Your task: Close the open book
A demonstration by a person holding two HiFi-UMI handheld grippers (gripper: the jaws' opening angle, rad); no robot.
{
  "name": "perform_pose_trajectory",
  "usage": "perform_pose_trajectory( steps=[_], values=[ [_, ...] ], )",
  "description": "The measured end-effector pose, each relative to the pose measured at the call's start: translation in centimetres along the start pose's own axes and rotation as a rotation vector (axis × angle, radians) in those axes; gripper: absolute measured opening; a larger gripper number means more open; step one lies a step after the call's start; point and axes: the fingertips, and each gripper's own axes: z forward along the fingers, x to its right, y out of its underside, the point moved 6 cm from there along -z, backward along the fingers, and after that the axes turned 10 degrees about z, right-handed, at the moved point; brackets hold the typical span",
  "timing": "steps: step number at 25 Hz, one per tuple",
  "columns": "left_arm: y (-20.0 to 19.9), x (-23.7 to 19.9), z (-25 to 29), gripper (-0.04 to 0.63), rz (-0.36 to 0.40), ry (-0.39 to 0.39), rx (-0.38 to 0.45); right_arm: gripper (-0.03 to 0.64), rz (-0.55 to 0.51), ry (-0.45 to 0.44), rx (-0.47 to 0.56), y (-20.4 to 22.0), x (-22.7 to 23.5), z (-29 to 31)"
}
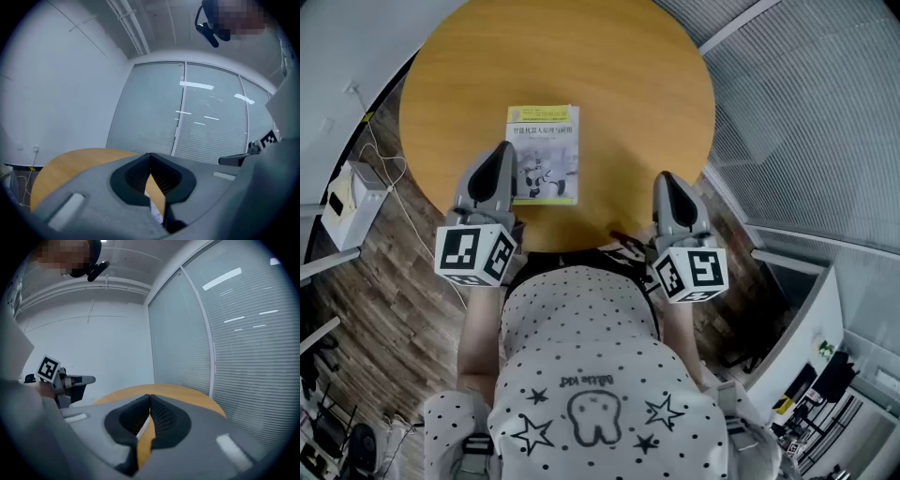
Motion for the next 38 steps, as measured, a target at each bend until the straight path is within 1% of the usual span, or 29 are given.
perform_pose_trajectory(
  steps=[4,8,11,13,15,18,23,27,38],
  values=[
    [-3.3,-0.9,-2.4,0.009,0.029,-0.031,0.053,0.005,-0.004,-0.008,0.021,-0.6,-0.3,-0.1],
    [-5.2,-1.5,-5.1,0.009,0.050,-0.077,0.100,0.005,-0.010,-0.020,0.043,-1.0,-0.9,-0.5],
    [-6.0,-3.7,-8.3,0.009,0.067,-0.110,0.138,0.005,-0.027,-0.035,0.062,-1.1,-3.6,-0.5],
    [-6.1,-5.4,-10.6,0.009,0.082,-0.130,0.148,0.005,-0.039,-0.041,0.071,-0.8,-5.8,-0.4],
    [-6.0,-6.2,-11.8,0.009,0.097,-0.149,0.143,0.005,-0.041,-0.043,0.071,-0.6,-6.6,-0.4],
    [-5.2,-6.1,-12.5,0.009,0.112,-0.167,0.121,0.005,-0.038,-0.040,0.060,-0.3,-6.5,-0.6],
    [-3.6,-5.7,-12.9,0.009,0.097,-0.166,0.081,0.005,-0.025,-0.030,0.036,0.7,-6.2,-1.4],
    [-3.1,-5.2,-13.0,0.009,0.088,-0.150,0.061,0.005,-0.018,-0.018,0.023,1.4,-6.0,-2.1],
    [-2.3,-4.0,-12.4,0.009,0.115,-0.090,0.033,0.005,-0.002,0.001,0.022,2.0,-6.0,-3.2]
  ],
)
